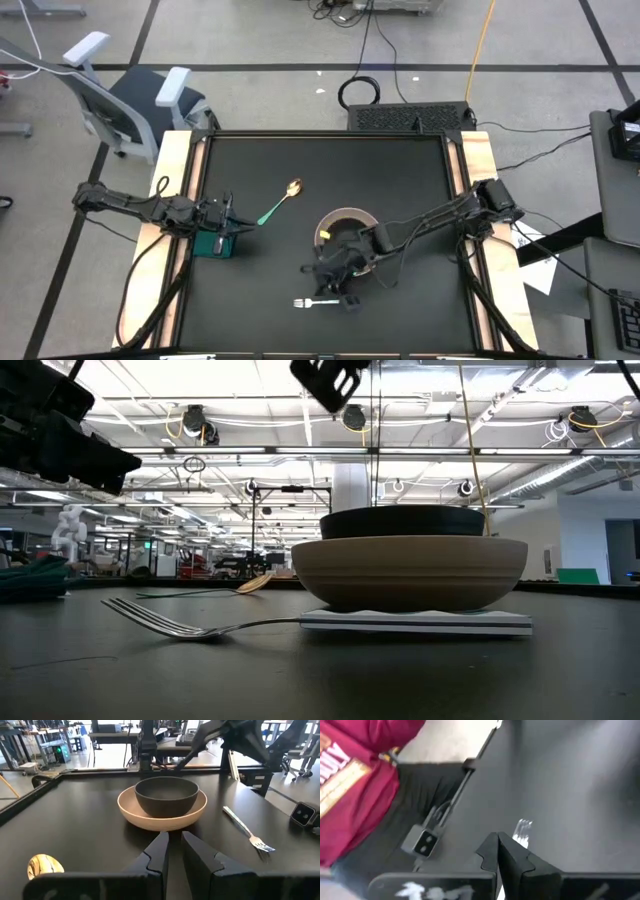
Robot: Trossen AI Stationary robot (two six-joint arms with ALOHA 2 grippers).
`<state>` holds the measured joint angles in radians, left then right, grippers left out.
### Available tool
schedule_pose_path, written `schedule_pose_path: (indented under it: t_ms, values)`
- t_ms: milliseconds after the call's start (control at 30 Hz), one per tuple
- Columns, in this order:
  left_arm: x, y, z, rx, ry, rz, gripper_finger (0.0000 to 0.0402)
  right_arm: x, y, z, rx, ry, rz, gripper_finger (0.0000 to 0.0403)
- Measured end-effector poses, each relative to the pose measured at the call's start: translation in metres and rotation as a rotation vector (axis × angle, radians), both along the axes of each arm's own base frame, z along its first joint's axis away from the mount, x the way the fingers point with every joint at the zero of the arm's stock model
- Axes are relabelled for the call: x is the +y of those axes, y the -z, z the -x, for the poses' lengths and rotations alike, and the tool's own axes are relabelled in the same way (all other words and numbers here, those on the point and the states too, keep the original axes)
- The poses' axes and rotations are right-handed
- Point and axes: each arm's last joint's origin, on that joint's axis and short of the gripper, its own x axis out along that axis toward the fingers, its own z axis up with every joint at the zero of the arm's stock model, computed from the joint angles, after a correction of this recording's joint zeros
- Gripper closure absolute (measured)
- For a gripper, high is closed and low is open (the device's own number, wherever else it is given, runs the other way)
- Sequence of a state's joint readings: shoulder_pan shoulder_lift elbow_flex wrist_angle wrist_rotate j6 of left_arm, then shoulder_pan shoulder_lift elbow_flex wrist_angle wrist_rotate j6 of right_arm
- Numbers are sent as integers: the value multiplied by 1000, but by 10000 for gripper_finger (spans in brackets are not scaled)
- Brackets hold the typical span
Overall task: Set table place
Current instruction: Put the fork to the right of the plate
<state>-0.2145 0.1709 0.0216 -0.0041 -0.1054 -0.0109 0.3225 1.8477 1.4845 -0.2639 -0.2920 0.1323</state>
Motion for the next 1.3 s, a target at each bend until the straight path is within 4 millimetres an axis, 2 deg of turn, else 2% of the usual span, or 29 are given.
schedule_pose_path:
  t_ms: [200, 367, 567, 733, 1000, 1300]
  values:
    - [0, 3, -2, 35, -1, -4, 344, 5, -3, -6, 144, -7, 52, 403]
    - [0, 3, -2, 36, -2, -10, 344, 3, -7, -17, 195, 8, 62, 403]
    - [0, 3, -3, 24, -8, -8, 344, 8, 9, -29, 255, -53, 33, 403]
    - [0, 3, -3, 23, -9, -4, 344, 11, 31, -33, 338, -84, 16, 403]
    - [0, 2, -3, 20, -8, -13, 344, 11, 42, -38, 333, -79, 30, 403]
    - [0, 3, -3, 22, -8, -14, 344, 6, 41, -41, 300, -72, 49, 403]
